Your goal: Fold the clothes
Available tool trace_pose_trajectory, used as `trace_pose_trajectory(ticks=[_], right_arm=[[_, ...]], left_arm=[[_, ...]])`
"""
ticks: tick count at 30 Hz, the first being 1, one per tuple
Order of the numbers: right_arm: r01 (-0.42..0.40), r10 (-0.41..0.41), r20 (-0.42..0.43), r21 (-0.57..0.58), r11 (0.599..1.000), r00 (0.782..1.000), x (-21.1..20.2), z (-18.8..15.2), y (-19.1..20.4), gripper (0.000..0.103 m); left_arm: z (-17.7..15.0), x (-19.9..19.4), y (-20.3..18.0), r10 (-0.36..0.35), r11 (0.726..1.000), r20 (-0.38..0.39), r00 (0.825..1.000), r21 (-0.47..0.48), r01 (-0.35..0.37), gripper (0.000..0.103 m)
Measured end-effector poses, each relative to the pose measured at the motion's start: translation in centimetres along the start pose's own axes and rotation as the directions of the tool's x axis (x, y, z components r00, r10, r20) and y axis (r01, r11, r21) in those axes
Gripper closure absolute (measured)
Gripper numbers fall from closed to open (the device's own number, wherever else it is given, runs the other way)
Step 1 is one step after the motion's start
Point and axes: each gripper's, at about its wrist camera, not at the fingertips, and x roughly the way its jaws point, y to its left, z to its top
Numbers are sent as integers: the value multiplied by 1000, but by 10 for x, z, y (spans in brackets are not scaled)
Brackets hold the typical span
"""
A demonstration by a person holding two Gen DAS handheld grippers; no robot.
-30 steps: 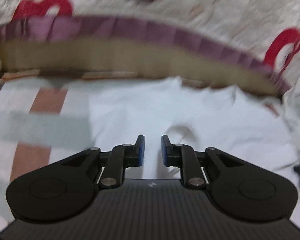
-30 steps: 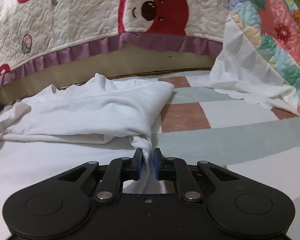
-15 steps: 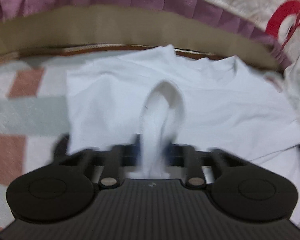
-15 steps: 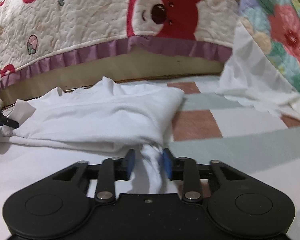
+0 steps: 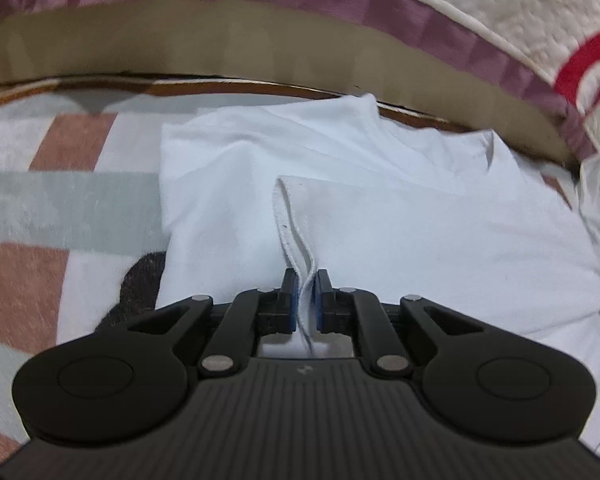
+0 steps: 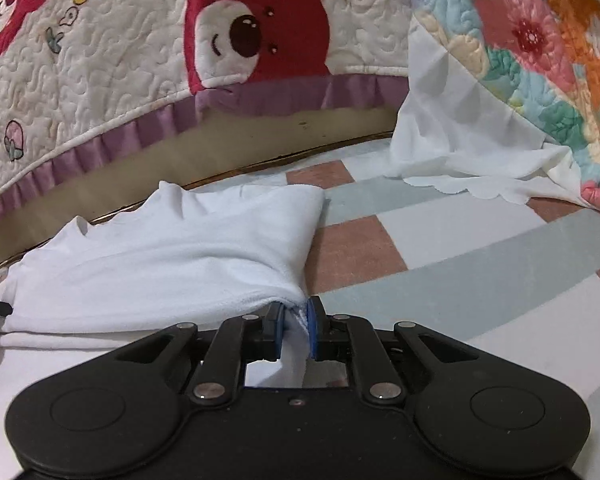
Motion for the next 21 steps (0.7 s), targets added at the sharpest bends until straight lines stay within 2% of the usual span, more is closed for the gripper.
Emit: trace_pose_trajectory(ticks=[2,6,10,14,17,19,21], right_arm=[[-6,6,-13,25,1000,1000,2,0,-5,90],[11,-10,-35,30,999,999,1,-1,-7,89],[23,-22,-47,40,999,999,0,3,-10,89],[42,-42,-46,-2,999,998,1,1,-6,88],[58,-59,-49,-32,998,997,-2,6,-1,88],[84,-85,-55,-33,996,995,-3,8,-1,91],[171,-174,-51,-60,983,983,-4,11,-4,94]], left_arm=[[-3,-1,1,0,1000,7,1000,12,0,95],[-8,-4,-5,12,994,26,1000,113,-14,95],[-7,-3,-1,3,995,18,1000,95,-5,94],[-5,-3,-3,8,995,7,1000,102,-9,93],[-4,-7,-15,30,981,6,1000,191,-31,93],[-2,-18,-27,7,966,45,999,259,-19,92],[4,-33,-37,-49,958,100,994,285,18,90]])
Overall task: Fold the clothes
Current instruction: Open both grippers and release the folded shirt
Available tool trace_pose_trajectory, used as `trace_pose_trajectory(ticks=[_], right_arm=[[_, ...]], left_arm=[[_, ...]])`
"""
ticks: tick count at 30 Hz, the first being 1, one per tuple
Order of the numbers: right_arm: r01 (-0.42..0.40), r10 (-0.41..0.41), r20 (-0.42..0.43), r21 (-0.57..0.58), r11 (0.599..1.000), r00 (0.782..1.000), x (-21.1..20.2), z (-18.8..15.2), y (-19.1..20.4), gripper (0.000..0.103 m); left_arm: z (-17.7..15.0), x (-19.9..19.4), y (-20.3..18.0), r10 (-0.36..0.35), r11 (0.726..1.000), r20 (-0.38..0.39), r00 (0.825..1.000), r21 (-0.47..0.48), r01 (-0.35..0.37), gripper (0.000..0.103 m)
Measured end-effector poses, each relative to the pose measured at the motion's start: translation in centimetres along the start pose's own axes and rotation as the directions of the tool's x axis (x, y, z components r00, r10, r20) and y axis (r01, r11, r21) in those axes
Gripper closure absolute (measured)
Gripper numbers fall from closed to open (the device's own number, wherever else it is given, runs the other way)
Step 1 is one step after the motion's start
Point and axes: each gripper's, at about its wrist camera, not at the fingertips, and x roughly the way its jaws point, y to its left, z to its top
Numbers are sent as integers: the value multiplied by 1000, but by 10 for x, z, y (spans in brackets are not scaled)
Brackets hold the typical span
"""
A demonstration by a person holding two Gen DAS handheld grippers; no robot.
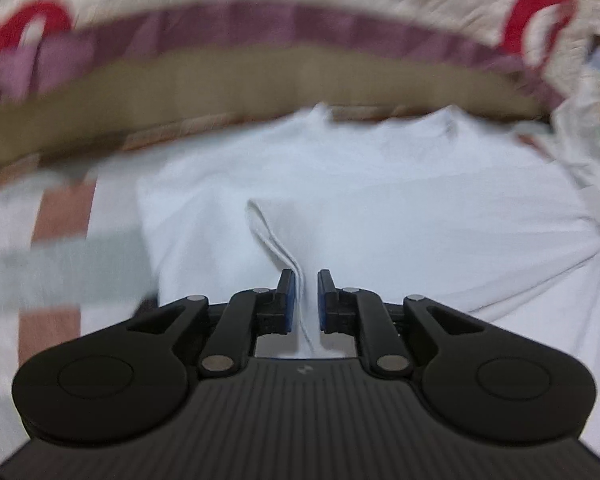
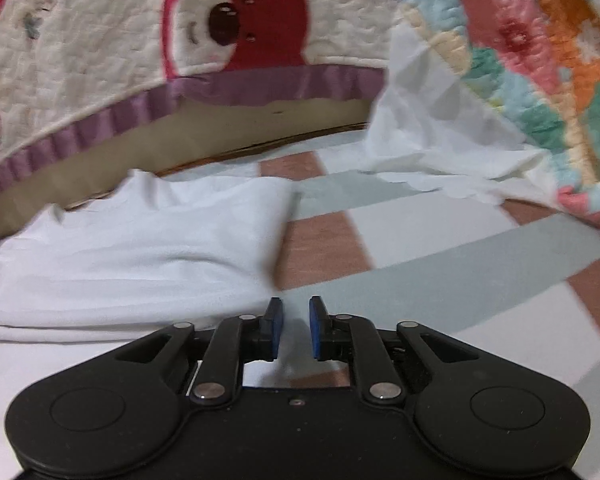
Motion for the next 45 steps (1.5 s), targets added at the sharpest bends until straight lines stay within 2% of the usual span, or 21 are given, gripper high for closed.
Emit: trace_pose_trajectory(ticks=[2,3,5,8,11,15,17,19,21,23,26,27,29,31,33,34,36,38,39,42,45], right_arm=[[26,-26,8,32,999,1000,-1,4,-14,93],[-2,0,19,89,996,1000,-1,5,-24,87],[-96,90,35,211,973,995,0,5,-41,86],[-212,208,46,317,924,977,7,-3,-48,86],[-269,272,43,350,897,961,12,-8,-44,83],[-269,272,38,317,909,962,12,-9,-38,75],[-268,269,41,305,914,962,11,-8,-41,73],[-270,271,39,301,915,962,13,-6,-45,70],[-281,283,38,306,910,958,15,-5,-47,70],[-288,292,34,308,907,956,16,-6,-47,69],[-288,292,32,301,909,956,16,-9,-44,67],[-288,292,31,299,910,956,17,-10,-43,66],[-291,295,32,299,909,955,17,-8,-43,64],[-302,308,33,316,900,951,18,-7,-44,62],[-324,332,39,349,879,943,20,-6,-48,61],[-342,351,51,385,857,935,20,-5,-52,59],[-415,421,108,502,759,901,22,-3,-65,59],[-454,452,161,581,676,878,21,3,-79,59],[-446,451,148,583,679,880,23,9,-81,59],[-403,445,53,527,748,894,38,32,-70,56],[-341,400,-23,479,809,916,65,48,-49,53]], left_arm=[[14,-8,-9,-68,998,59,996,6,68,84],[22,-9,-15,-101,995,79,992,14,100,80],[34,4,-35,-134,990,64,989,53,131,78],[53,47,-73,-190,976,3,982,106,188,78],[74,97,-101,-231,969,-36,972,80,233,78],[98,150,-134,-257,964,-39,966,65,259,78],[105,170,-150,-231,965,-51,972,119,235,81],[107,187,-165,-166,960,-68,984,219,177,97],[107,197,-174,-54,947,-43,998,314,65,101],[108,199,-176,70,926,17,997,370,-71,101],[113,166,-159,82,951,95,992,290,-106,96],[111,147,-150,16,963,91,996,267,-40,89],[99,113,-137,-16,957,80,997,290,-8,82],[76,82,-120,24,937,65,998,347,-46,79],[49,61,-92,51,933,23,998,356,-56,79],[36,53,-77,62,936,-1,998,348,-58,79],[13,37,-46,88,947,-43,995,313,-71,79],[-3,22,-11,106,955,-61,993,284,-84,79],[-10,14,3,113,957,-59,992,273,-93,79],[-21,2,40,102,974,-72,992,211,-85,77],[-21,2,66,89,989,-82,993,128,-78,76]])
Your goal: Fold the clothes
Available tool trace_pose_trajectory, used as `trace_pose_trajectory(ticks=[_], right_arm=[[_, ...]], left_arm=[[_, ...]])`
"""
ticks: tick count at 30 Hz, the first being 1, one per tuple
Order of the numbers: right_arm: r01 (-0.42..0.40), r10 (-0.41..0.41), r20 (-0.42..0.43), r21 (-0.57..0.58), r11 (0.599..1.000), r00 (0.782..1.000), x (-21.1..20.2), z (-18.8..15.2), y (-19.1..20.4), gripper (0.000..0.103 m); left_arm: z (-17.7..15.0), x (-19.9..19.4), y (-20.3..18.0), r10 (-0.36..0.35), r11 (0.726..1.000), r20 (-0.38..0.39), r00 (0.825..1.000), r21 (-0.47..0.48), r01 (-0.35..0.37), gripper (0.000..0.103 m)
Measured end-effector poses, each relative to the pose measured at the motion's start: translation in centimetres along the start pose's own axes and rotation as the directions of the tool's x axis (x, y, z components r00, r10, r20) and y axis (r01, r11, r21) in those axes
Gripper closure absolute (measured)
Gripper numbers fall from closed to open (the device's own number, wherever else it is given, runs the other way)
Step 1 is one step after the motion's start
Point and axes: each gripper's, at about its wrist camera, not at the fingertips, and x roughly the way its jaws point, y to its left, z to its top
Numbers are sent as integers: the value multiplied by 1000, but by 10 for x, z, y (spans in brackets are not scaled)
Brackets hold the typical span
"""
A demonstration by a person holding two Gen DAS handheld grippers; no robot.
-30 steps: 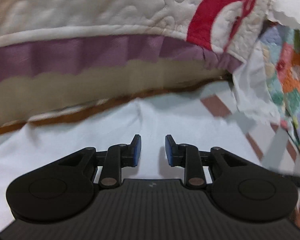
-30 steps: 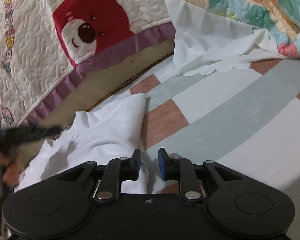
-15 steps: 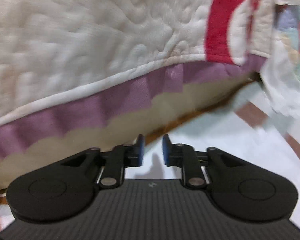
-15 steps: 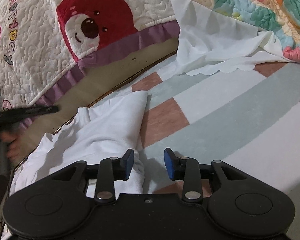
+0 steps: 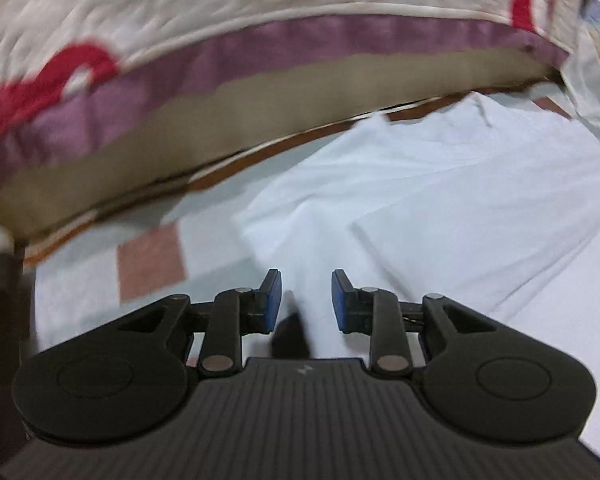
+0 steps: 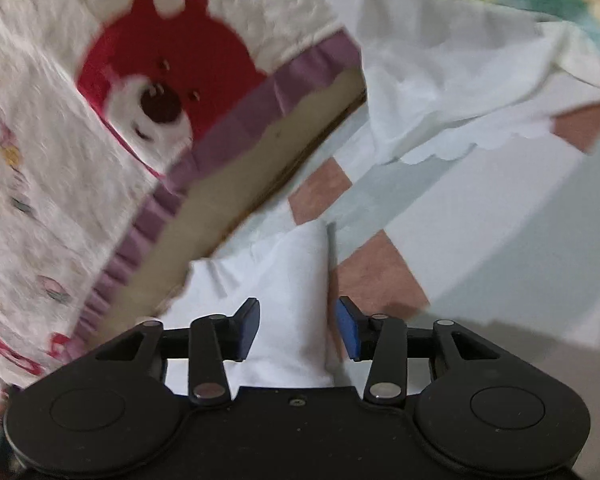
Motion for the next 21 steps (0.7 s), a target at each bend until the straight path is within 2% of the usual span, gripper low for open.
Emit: trace_pose_trajectory(ticks=[3,6,7,9,13,15,18,19,20,21], right_arm=[[28,-29,-5,-53,998,1000,32,4,9,50],[-18,20,49,-40,999,999,54,9,8,47],[-49,49,58,-15,999,997,59,11,6,57],[-73,73,15,-15,997,997,69,17,4,96],[-7,29,122,-174,985,992,49,21,19,98],[45,-15,156,-191,981,988,44,23,18,98],[129,-110,93,-239,962,990,55,21,20,97],[150,-134,82,-243,958,988,56,20,21,85],[161,-146,83,-216,963,986,53,19,22,79],[167,-153,91,-171,971,984,46,18,22,58]], left_arm=[[-1,6,17,-10,997,46,999,-74,14,76],[3,18,30,-6,992,77,997,-127,16,74],[4,21,34,-4,989,83,997,-148,16,74],[6,25,43,-7,980,92,996,-195,25,74],[3,32,43,-11,979,74,997,-203,25,74],[-2,34,39,-11,982,42,999,-188,19,74],[-8,35,35,-14,985,4,1000,-171,14,74],[-10,33,34,-10,984,3,1000,-177,10,74],[-12,29,35,-14,981,7,1000,-192,15,74],[-14,25,36,-20,978,12,1000,-210,22,74]])
